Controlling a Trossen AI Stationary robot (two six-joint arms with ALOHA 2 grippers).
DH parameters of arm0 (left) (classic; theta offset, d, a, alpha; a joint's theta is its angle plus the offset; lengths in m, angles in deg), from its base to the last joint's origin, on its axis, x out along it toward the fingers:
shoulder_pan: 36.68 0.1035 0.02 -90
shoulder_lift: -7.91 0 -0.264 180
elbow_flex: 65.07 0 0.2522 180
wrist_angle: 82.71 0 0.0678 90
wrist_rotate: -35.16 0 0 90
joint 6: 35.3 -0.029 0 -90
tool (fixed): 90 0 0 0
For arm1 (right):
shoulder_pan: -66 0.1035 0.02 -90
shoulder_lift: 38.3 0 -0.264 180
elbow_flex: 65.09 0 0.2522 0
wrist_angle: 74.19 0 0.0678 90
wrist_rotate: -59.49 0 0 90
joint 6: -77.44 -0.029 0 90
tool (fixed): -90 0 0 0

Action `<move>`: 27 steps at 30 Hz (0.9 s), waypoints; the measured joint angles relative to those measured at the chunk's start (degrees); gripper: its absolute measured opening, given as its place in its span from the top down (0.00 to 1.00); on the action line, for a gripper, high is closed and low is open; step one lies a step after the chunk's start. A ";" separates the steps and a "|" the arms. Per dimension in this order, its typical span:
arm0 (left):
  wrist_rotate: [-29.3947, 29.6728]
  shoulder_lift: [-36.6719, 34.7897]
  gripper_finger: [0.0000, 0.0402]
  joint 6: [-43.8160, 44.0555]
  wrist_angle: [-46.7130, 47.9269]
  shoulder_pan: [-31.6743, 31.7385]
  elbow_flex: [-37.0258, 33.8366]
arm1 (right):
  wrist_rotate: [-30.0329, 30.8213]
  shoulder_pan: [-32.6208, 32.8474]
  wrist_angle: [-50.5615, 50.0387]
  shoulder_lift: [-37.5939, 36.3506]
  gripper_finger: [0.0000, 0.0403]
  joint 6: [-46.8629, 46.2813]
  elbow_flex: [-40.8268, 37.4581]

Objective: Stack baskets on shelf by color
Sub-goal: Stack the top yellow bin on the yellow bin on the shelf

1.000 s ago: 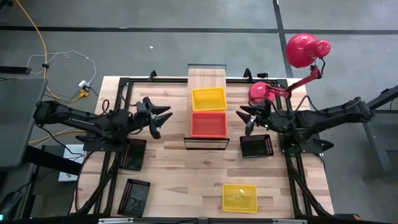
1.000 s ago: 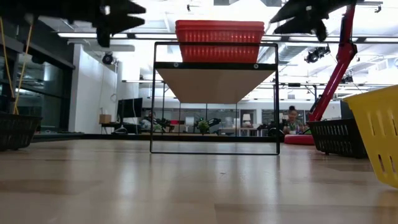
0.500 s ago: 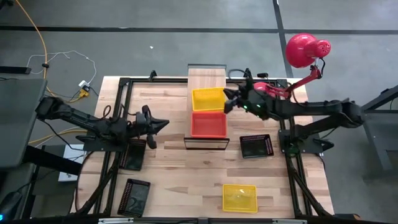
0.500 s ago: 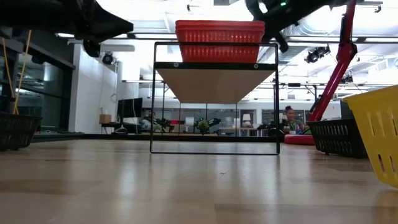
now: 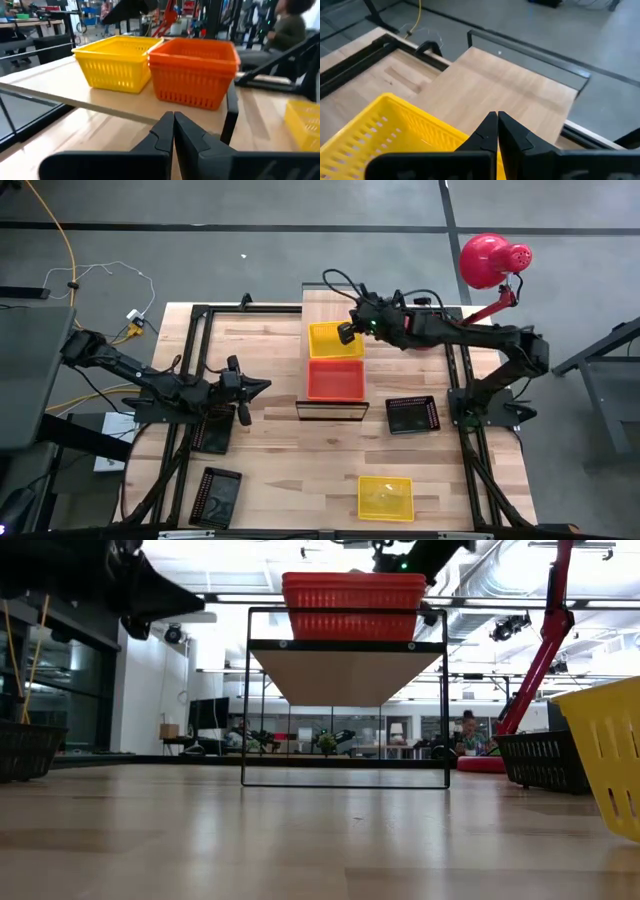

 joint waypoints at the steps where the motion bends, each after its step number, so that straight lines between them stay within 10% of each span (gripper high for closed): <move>1: 0.06 0.00 1.00 -0.69 0.66 0.00 0.00 | -1.34 -0.50 -0.24 0.66 1.00 0.01 0.68; 27: -0.23 0.00 1.00 2.41 3.05 -0.04 0.00 | -17.62 -2.63 -4.71 4.32 1.00 -2.52 3.56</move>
